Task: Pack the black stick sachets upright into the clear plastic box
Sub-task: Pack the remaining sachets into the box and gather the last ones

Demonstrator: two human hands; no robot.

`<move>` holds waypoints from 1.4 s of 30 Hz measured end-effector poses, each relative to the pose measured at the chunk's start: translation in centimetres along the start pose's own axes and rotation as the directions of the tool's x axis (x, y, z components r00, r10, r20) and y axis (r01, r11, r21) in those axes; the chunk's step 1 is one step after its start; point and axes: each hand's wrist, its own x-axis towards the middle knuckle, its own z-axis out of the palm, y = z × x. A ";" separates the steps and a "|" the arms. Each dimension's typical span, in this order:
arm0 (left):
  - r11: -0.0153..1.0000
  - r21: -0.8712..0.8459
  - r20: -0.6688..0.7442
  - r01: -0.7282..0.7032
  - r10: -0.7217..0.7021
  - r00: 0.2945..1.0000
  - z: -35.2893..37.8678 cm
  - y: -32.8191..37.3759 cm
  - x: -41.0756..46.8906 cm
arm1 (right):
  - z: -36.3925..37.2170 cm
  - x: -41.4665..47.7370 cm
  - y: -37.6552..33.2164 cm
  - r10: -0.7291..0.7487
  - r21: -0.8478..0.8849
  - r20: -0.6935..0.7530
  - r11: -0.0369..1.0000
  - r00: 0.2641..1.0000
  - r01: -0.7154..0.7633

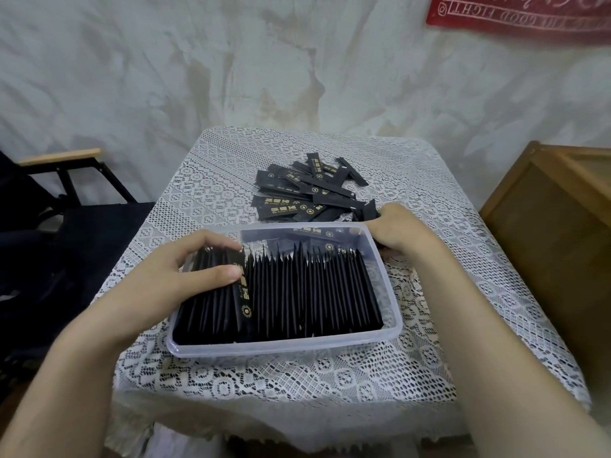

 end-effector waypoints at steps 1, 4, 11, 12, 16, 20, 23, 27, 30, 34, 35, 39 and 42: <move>1.000 0.001 0.001 -0.001 0.001 1.000 0.0 0.0 0.0 | -0.3 0.1 0.2 0.005 0.008 0.007 1.000 1.000 -0.005; 1.000 -0.005 0.000 0.002 -0.002 1.000 0.1 0.0 0.0 | -0.9 0.1 0.5 0.005 0.036 0.011 0.999 1.000 -0.006; 1.000 -0.008 -0.004 0.010 -0.010 1.000 0.0 0.1 0.0 | 0.4 -0.7 -0.4 -0.025 -0.232 -0.079 0.973 0.997 0.006; 1.000 -0.010 -0.004 0.012 -0.012 1.000 0.0 0.1 0.0 | 0.4 -0.8 -0.5 -0.025 -0.229 -0.066 0.973 0.998 0.009; 1.000 -0.008 -0.008 0.013 -0.013 1.000 0.0 0.1 -0.1 | 0.0 -0.7 -0.2 -0.020 0.007 -0.006 1.000 1.000 0.020; 1.000 -0.004 -0.004 0.014 -0.014 1.000 0.0 0.0 0.0 | -0.4 -0.7 0.4 -0.054 0.072 -0.020 0.996 0.998 0.056; 1.000 -0.001 0.000 0.014 -0.014 1.000 0.0 0.0 0.0 | -0.4 -0.9 0.8 -0.094 0.087 -0.010 0.992 0.996 0.094; 1.000 -0.004 -0.001 0.003 -0.003 1.000 0.0 0.0 0.0 | -1.0 -1.5 1.0 -0.109 0.163 0.025 0.981 0.994 0.103; 1.000 -0.009 -0.001 0.000 0.000 1.000 0.0 0.0 0.0 | -2.3 -2.4 0.4 -0.129 0.234 -0.014 0.964 0.992 0.128; 1.000 -0.006 0.000 -0.001 0.001 1.000 0.0 -0.1 0.0 | -4.5 -6.4 -3.1 -0.264 0.305 -0.068 0.913 0.962 0.272; 1.000 -0.004 -0.001 0.001 -0.001 1.000 -0.1 -0.1 -0.1 | -4.5 -7.8 -4.3 -0.317 0.345 -0.019 0.888 0.948 0.304; 1.000 0.004 0.003 0.006 -0.006 1.000 0.0 0.0 0.0 | -0.3 -12.0 -7.4 -0.414 0.228 0.269 0.905 0.870 0.361; 1.000 -0.009 -0.012 0.004 -0.004 1.000 0.1 0.2 0.0 | 3.7 -12.5 -7.9 -0.384 -0.004 0.264 0.917 0.885 0.400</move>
